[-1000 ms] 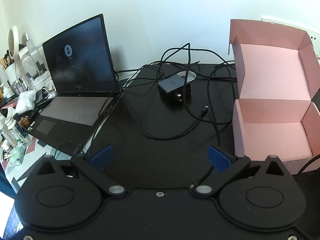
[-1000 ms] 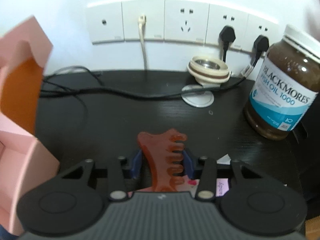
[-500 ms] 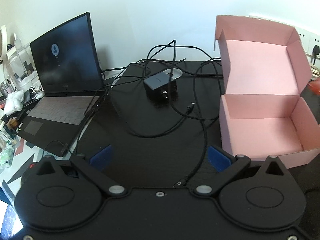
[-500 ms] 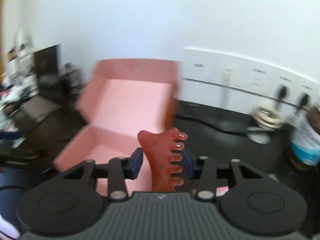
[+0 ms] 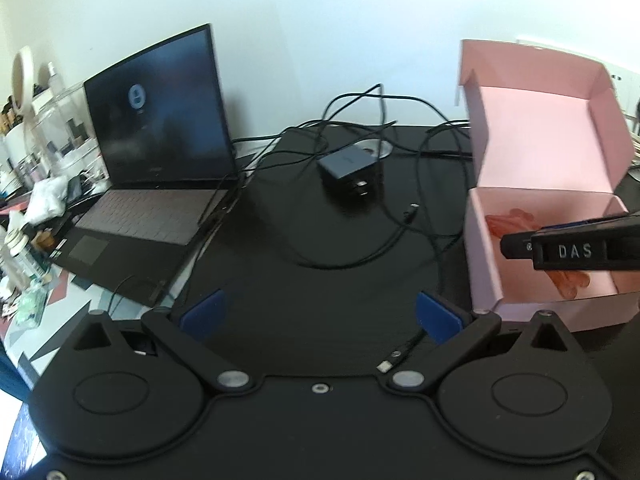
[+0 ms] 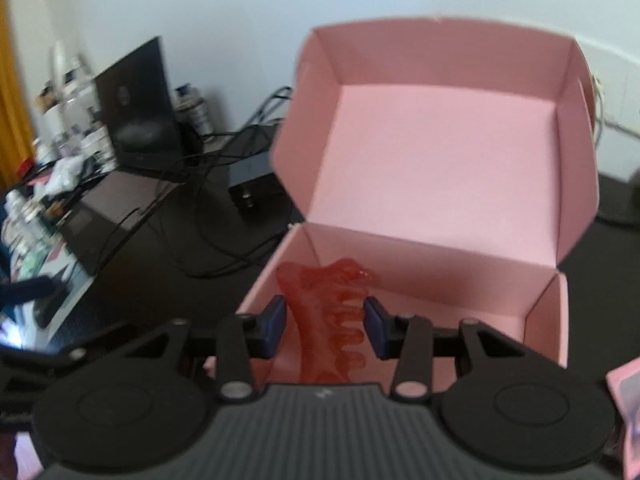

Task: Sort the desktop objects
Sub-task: 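Carry the hair clip into the pink box and open the right gripper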

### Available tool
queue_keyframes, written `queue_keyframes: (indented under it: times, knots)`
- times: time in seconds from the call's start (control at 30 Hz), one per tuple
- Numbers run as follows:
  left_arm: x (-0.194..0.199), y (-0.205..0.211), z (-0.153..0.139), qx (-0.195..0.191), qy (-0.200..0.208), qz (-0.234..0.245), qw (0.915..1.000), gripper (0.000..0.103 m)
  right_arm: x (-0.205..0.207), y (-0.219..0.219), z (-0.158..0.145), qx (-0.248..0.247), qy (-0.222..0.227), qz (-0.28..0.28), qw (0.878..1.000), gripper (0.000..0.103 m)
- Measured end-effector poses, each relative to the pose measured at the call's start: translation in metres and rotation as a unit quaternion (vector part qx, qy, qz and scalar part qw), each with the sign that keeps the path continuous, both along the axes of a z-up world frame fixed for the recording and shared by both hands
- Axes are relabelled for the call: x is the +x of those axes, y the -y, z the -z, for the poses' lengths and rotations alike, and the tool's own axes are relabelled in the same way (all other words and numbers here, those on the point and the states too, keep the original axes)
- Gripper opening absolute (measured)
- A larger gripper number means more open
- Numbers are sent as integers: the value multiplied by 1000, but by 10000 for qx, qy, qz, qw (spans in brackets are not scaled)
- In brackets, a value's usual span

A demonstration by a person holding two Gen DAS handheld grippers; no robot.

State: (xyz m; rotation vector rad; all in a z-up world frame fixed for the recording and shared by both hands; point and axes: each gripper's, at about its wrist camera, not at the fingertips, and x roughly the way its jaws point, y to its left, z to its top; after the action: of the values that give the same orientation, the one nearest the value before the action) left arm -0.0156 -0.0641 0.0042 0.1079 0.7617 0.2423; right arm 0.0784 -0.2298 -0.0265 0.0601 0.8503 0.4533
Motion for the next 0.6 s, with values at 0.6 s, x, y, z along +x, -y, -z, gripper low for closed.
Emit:
queue_keyframes:
  times: [0.6]
  knots:
    - [-4, -9, -5, -11, -5, 14, 10000, 103, 14, -11, 26, -344, -436, 209, 9982, 39]
